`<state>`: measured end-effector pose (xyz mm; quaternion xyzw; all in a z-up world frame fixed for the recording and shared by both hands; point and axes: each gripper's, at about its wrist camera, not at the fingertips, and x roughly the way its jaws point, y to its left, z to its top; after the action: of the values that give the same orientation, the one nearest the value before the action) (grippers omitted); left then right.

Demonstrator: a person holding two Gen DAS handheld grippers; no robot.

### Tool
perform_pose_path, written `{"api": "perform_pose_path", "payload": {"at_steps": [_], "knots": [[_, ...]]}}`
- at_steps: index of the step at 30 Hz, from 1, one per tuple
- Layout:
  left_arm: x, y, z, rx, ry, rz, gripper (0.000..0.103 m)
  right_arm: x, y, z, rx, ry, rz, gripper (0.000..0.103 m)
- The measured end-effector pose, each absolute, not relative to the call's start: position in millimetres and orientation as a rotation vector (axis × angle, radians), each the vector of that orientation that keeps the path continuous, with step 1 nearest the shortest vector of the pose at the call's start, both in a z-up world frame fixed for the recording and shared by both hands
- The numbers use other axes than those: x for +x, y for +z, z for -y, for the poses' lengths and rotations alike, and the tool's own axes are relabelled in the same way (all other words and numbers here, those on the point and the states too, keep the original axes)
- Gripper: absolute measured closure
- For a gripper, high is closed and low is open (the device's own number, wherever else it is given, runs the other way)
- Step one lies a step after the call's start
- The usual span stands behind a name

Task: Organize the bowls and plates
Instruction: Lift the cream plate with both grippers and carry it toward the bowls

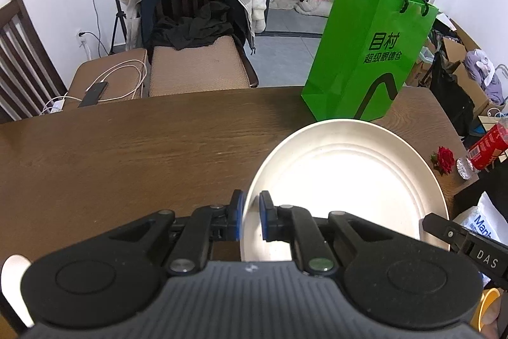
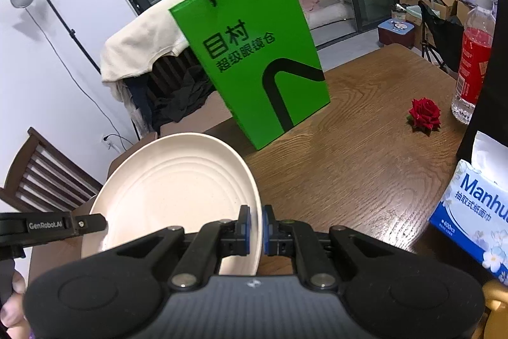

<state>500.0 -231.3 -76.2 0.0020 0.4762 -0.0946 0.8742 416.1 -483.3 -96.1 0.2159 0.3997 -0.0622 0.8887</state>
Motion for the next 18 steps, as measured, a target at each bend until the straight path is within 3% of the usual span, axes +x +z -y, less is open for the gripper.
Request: {"api": "perform_pose_path", "payload": {"at_steps": [18], "knots": [[444,-57,172,-0.03,-0.145,-0.986,0.092,381,-77,429,0.415,-0.07,-0.853,0.095]]}}
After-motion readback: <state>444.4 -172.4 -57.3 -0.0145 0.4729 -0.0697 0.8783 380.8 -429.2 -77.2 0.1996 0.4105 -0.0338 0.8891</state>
